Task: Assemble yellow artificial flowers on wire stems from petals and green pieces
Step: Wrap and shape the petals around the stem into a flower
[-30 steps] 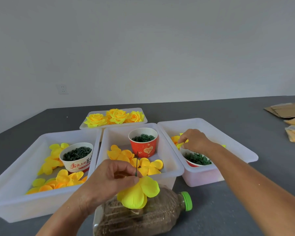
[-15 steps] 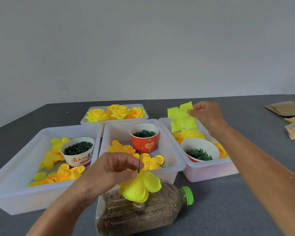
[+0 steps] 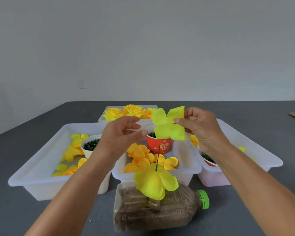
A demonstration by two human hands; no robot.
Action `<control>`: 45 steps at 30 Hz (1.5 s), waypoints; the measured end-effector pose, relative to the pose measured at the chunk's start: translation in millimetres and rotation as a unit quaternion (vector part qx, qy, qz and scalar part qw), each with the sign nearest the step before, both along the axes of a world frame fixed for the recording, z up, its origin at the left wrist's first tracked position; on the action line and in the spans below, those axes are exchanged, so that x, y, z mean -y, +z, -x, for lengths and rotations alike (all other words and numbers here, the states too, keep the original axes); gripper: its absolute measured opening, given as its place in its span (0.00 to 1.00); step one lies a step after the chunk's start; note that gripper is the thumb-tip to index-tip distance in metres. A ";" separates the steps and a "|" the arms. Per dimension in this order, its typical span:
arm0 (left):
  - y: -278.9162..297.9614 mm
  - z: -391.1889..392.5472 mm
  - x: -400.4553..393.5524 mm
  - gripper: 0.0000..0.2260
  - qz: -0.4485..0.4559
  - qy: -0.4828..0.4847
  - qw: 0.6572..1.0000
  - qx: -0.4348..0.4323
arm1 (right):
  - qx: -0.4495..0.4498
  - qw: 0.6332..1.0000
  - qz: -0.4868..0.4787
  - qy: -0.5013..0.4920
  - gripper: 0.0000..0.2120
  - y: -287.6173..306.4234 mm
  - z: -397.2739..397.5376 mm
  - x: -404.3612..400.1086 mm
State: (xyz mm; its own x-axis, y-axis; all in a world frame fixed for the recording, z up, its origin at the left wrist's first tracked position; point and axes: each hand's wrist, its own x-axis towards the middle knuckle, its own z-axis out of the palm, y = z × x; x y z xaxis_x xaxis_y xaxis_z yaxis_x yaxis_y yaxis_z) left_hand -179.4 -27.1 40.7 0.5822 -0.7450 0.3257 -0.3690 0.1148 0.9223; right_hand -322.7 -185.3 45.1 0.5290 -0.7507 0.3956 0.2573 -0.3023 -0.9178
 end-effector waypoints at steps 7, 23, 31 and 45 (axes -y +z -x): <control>10.5 0.7 15.8 0.20 -0.004 0.013 0.998 -0.058 | 0.001 0.999 0.023 0.046 0.07 -7.5 -8.9 -17.5; -9.2 6.8 4.8 0.05 0.069 -0.043 0.995 -0.051 | -0.018 0.995 -0.010 0.095 0.09 -22.8 3.3 -37.6; -8.6 10.0 -9.3 0.06 0.091 -0.064 0.993 -0.039 | 0.007 0.994 0.023 0.105 0.08 -22.4 9.7 -48.3; -9.2 16.7 -16.8 0.06 0.070 -0.067 0.995 -0.021 | 0.024 0.991 0.064 0.111 0.08 -26.6 17.6 -52.1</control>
